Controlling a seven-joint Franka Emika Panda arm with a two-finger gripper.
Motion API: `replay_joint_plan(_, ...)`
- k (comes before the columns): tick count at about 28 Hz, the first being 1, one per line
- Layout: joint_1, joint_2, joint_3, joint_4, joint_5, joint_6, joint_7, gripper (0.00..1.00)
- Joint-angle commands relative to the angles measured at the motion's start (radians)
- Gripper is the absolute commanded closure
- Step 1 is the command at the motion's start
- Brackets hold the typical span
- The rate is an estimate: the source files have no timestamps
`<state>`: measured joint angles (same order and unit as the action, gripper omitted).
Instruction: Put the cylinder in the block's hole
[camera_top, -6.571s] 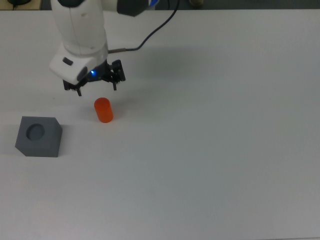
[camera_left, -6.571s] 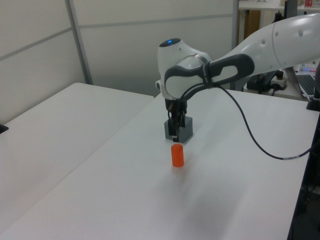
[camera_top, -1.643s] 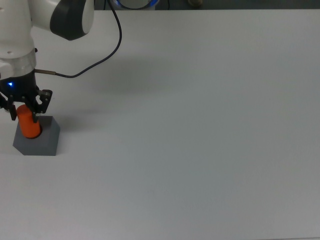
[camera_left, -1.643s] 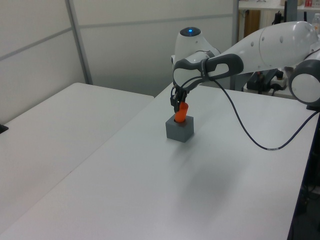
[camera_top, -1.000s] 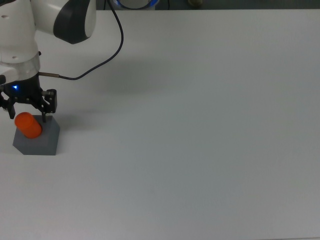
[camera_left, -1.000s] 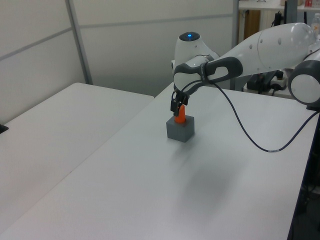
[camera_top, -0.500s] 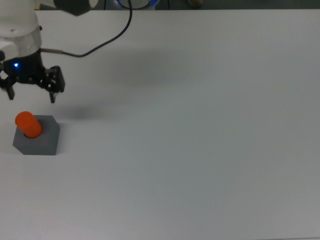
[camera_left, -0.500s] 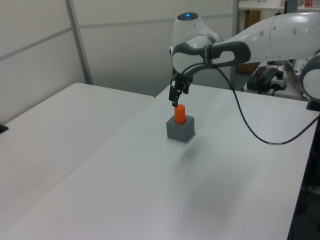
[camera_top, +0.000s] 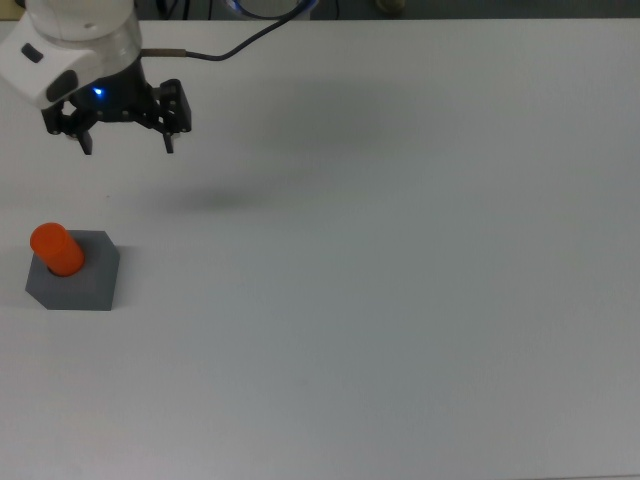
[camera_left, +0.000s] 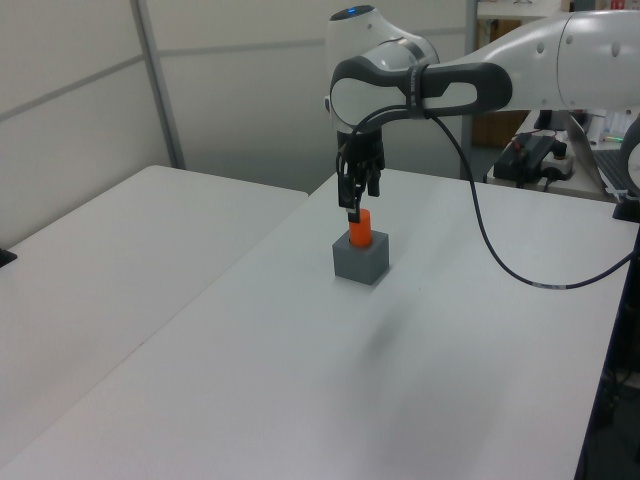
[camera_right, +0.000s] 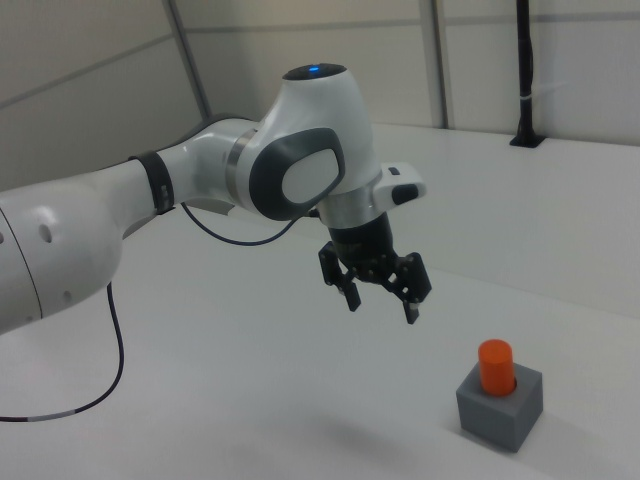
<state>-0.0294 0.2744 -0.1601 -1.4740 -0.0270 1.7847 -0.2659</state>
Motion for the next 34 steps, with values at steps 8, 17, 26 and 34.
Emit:
replay_joint_plan(8,0.045,-0.006,0.017,0.011,0.001,-0.065,0.013,0.0)
replay_joint_plan(17,0.055,-0.009,0.037,0.011,0.001,-0.071,0.091,0.0)
replay_joint_plan(26,0.055,-0.014,0.044,0.009,0.001,-0.073,0.09,0.0)
replay_joint_plan(34,0.055,-0.007,0.044,0.007,0.001,-0.071,0.09,0.0)
